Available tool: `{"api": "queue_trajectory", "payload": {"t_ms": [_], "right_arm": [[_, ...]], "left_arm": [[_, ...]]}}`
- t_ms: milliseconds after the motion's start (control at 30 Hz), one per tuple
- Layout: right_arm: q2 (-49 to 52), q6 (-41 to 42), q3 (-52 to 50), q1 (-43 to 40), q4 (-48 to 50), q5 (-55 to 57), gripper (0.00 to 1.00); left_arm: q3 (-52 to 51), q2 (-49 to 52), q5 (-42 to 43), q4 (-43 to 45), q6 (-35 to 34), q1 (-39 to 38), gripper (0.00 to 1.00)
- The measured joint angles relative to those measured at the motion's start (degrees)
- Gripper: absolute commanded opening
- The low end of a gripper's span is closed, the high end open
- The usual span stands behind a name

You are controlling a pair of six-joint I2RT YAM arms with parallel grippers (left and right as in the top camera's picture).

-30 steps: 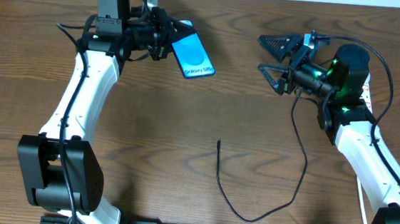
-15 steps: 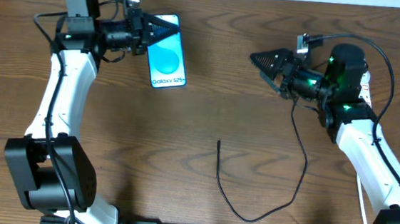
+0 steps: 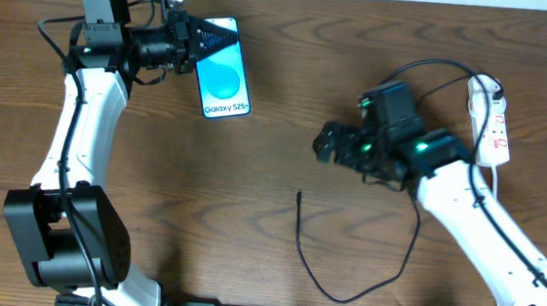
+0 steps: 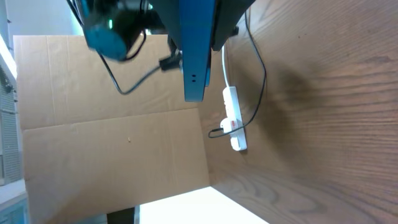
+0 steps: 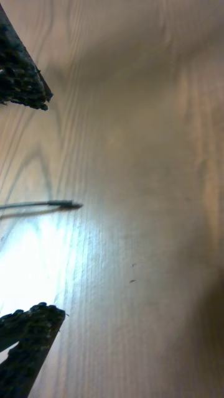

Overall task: Plug charger to phone and switch on socket
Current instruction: 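Move the right gripper down over the black cable's plug end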

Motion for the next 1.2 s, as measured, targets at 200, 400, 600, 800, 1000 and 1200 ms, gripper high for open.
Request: {"api": "queue_trajectory", "payload": {"t_ms": [200, 400, 600, 800, 1000, 1200], "right_arm": [[2.2, 1.1, 0.0, 8.5, -1.7, 7.1, 0.99], [9.9, 3.0, 0.0, 11.7, -0.7, 9.0, 0.99], [16.3, 3.2, 0.0, 14.9, -0.5, 9.4, 0.99], [19.3, 3.3, 0.0, 17.7, -0.2, 9.4, 0.86], [20.3, 4.3, 0.0, 18.7, -0.2, 9.4, 0.70], [21.7, 4.6, 0.0, 18.7, -0.2, 9.4, 0.59]], "left_arm": [[0.0, 0.0, 0.0, 0.0, 0.0, 0.0, 0.08], [-0.1, 0.0, 0.0, 0.0, 0.5, 0.0, 0.07], [-0.7, 0.0, 0.0, 0.0, 1.4, 0.0, 0.08], [-0.7, 0.0, 0.0, 0.0, 1.5, 0.0, 0.08], [-0.7, 0.0, 0.0, 0.0, 1.5, 0.0, 0.07], [-0.7, 0.0, 0.0, 0.0, 1.5, 0.0, 0.07]]}}
